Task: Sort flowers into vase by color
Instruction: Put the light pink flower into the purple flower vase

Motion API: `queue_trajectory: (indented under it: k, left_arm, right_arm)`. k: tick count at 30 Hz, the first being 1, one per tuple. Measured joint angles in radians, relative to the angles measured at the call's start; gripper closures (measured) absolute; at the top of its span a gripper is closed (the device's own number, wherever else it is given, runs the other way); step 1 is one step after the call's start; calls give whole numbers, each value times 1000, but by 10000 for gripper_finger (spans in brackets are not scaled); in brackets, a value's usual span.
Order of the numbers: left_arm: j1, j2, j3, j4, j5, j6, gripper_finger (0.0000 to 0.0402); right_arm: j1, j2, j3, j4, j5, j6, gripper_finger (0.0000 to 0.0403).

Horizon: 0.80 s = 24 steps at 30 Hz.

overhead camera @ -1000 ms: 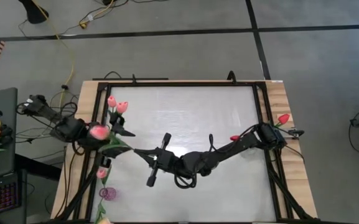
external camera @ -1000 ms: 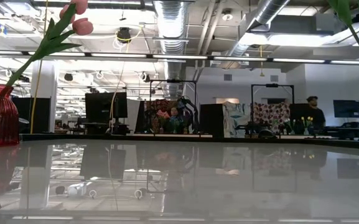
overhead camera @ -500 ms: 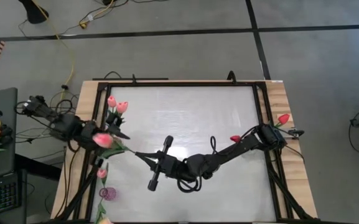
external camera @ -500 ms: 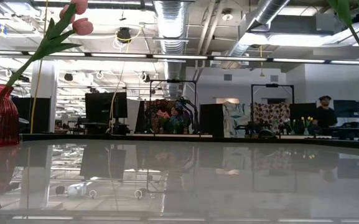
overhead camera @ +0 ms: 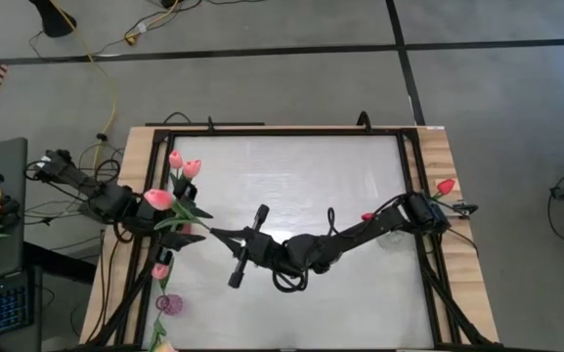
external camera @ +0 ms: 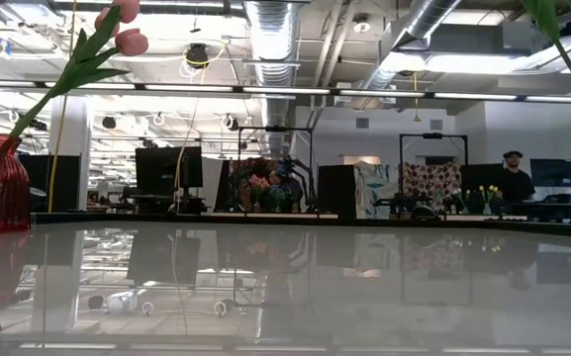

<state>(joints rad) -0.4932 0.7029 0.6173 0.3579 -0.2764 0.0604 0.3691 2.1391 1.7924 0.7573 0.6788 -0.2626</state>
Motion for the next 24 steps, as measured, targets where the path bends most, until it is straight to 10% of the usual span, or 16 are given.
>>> queue_trajectory:
  k: [24]
  left_arm:
    - [24, 16, 1, 53, -15, -4, 231]
  right_arm:
    - [-4, 0, 0, -25, 1, -8, 386]
